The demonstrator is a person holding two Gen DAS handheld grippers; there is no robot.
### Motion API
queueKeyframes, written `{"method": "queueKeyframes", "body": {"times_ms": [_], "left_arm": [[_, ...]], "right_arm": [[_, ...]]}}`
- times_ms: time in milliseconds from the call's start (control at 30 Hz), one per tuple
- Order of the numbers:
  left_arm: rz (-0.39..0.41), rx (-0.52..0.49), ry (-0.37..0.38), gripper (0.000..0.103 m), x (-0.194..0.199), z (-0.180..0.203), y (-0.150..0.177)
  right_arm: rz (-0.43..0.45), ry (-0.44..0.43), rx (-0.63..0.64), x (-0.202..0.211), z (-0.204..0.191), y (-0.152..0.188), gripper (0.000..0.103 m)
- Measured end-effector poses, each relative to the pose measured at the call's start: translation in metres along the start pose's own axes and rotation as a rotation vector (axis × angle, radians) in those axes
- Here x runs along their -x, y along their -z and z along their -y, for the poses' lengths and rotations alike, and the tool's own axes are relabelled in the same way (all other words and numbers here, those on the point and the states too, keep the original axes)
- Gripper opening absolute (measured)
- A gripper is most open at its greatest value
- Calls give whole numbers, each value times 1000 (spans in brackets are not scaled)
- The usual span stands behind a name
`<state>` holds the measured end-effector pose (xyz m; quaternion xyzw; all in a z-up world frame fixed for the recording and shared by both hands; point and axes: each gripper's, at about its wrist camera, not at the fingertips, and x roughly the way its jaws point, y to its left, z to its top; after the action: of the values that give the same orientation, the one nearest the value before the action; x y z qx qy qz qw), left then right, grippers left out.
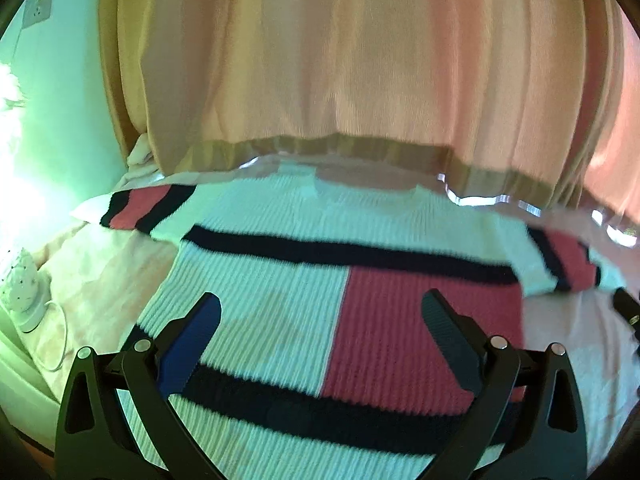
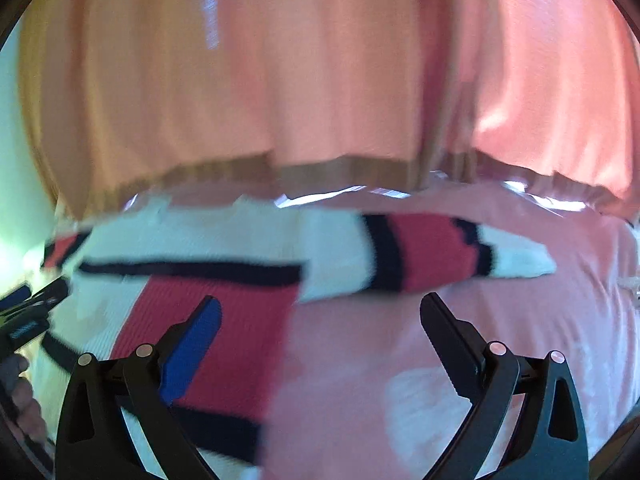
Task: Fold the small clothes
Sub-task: 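Grasp the striped sleeve cuff with the right tool and lift it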
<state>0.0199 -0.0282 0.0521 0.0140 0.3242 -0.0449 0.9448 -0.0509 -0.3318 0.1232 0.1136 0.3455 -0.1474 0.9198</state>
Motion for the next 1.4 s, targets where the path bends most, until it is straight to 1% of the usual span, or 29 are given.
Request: {"method": "queueKeyframes", "body": {"times_ms": [33, 67, 100, 167, 200, 233, 300, 333, 400, 500, 600, 667, 700, 767, 800, 833, 900, 1000, 1067, 1100, 1133, 1200, 1267, 1400], "left_arm": [[7, 6, 3, 98, -2, 0, -7], [14, 5, 2, 98, -4, 1, -11], [27, 1, -8, 98, -9, 3, -15], [45, -3, -24, 98, -16, 7, -16], [55, 2, -35, 98, -22, 9, -12], [59, 9, -42, 98, -25, 10, -10], [38, 24, -57, 98, -35, 13, -1], [19, 22, -50, 98, -40, 15, 1], [-7, 1, -41, 98, -49, 21, 3], [5, -7, -46, 98, -53, 24, 4], [-13, 1, -40, 98, -60, 22, 4], [-32, 7, -30, 98, -64, 20, 4], [-38, 10, -34, 98, -67, 19, 4], [-40, 8, -36, 98, -69, 18, 4], [-40, 9, -39, 98, -70, 18, 4], [-39, 11, -38, 98, -70, 18, 3], [-40, 17, -33, 98, -71, 18, 2], [-43, 21, -30, 98, -71, 19, 2], [-46, 24, -24, 98, -71, 20, 2], [-46, 24, -22, 98, -70, 21, 2], [-44, 24, -18, 98, -69, 22, 2], [-39, 21, -11, 98, -67, 24, 2], [-40, 17, -6, 98, -67, 26, 2], [-46, 5, -9, 98, -70, 30, 4]], "right_arm": [[6, 9, -39, -3, 26, -6, 98], [11, 27, -99, -11, 64, -14, 98], [10, 42, -140, -18, 88, -16, 98], [-7, 90, -244, -38, 143, -19, 97], [-34, 95, -315, -53, 175, -18, 91], [-62, 87, -370, -67, 198, -16, 83], [-119, 51, -468, -97, 235, -9, 77], [-130, 43, -490, -105, 245, -7, 74], [-157, 36, -529, -125, 262, -2, 73], [-185, 30, -570, -149, 275, 4, 70], [-191, -2, -672, -164, 293, 14, 66], [-159, -33, -717, -163, 301, 17, 63], [-150, -45, -744, -164, 307, 19, 58], [-127, -65, -783, -164, 315, 23, 45], [-129, -73, -801, -165, 318, 25, 31], [-129, -84, -818, -167, 320, 28, 6], [-109, -127, -867, -164, 327, 33, 6], [-62, -117, -865, -150, 333, 29, 6], [-64, -88, -845, -140, 334, 26, 14], [-76, -80, -844, -139, 334, 28, 21], [-92, -74, -843, -139, 334, 30, 39], [-111, -46, -852, -139, 334, 36, 60], [-109, -57, -861, -143, 335, 38, 60], [-61, -65, -861, -153, 337, 34, 59]]}}
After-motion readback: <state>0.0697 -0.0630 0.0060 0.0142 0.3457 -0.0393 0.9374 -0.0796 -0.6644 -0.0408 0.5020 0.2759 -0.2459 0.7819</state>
